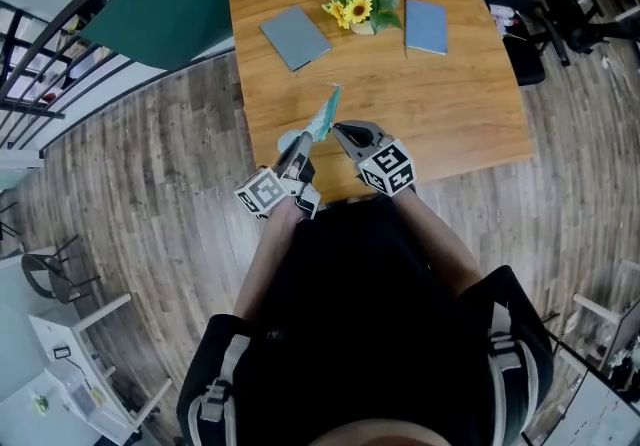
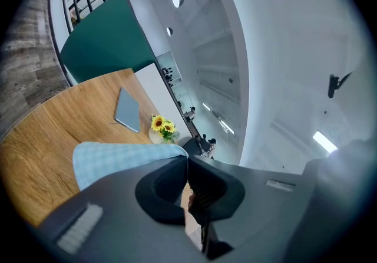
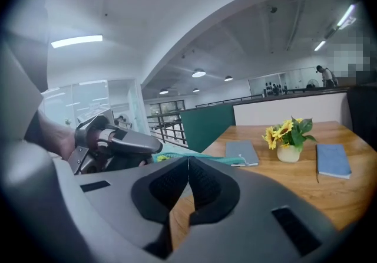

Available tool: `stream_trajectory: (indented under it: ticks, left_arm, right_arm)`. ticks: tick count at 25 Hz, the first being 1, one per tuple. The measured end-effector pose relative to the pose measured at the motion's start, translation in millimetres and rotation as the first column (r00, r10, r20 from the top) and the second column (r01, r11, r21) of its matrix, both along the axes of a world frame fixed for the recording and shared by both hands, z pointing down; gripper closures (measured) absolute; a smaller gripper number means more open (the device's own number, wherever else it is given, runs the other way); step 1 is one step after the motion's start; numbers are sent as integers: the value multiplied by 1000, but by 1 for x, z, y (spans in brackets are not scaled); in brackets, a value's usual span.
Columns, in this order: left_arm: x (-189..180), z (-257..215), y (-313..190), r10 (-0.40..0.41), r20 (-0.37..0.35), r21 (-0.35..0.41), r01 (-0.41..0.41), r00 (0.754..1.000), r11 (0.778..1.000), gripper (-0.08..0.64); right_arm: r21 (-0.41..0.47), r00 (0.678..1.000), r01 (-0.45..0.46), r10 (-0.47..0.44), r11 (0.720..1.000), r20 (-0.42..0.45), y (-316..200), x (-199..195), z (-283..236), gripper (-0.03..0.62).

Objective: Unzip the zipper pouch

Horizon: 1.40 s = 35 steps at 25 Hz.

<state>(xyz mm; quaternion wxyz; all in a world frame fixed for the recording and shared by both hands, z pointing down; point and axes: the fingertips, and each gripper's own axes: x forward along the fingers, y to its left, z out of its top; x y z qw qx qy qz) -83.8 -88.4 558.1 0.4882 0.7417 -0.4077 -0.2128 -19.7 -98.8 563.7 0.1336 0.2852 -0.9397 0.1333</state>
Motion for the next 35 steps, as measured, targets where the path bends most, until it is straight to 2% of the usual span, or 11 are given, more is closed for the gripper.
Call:
stream_trajectory:
  ticks: [4,19,23,35]
  left_arm:
    - [-1,2,-2,-1,-7,3,1,1000,1000,560]
    - [4,-5,-2,34,-17,21,-34,999,999,560]
    - [3,-6,-4,38,9,32,-38,999,999,560]
    - [16,-15,-2,75,22,64,-76,997,995,560]
  right_arm:
    - [28,999,31,-30,999,-28,-2,-1,0,588]
    - [12,1000,-24,24,1000,-19,-19,7,1,588]
    - [13,999,-28,28,1000,-20,-23,8,1,588]
    - [4,998,-67,67,998,-6,-32,21,3,588]
